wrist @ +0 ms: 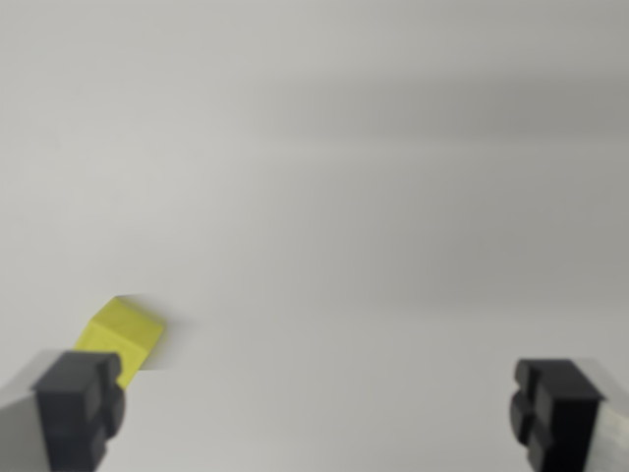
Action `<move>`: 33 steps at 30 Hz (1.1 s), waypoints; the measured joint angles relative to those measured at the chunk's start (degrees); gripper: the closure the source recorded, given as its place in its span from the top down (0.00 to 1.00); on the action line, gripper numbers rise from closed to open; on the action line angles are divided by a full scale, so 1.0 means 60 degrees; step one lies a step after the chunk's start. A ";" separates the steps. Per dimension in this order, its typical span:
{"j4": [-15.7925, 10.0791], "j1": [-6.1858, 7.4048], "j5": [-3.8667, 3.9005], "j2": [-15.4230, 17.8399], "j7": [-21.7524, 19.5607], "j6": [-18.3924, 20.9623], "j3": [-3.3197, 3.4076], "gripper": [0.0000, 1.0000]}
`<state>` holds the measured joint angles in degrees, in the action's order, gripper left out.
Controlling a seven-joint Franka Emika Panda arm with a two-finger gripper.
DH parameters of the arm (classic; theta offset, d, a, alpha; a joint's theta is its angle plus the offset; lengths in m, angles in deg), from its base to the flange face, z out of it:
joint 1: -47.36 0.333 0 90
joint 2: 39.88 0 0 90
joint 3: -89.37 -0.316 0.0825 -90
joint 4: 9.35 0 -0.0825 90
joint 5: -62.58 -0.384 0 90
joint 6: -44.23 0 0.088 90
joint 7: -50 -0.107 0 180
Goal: Pick yellow cube
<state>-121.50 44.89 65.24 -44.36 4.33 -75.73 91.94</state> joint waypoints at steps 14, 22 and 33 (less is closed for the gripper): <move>-0.0588 0.0173 0.0005 0.0125 -0.0659 -0.0389 -0.0003 1.00; -0.1177 0.0362 0.0013 0.0194 -0.1289 -0.0855 -0.0004 1.00; -0.1919 0.0631 0.0015 0.0226 -0.2154 -0.1499 -0.0004 1.00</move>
<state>-133.01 48.67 65.33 -43.00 -8.60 -84.72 91.92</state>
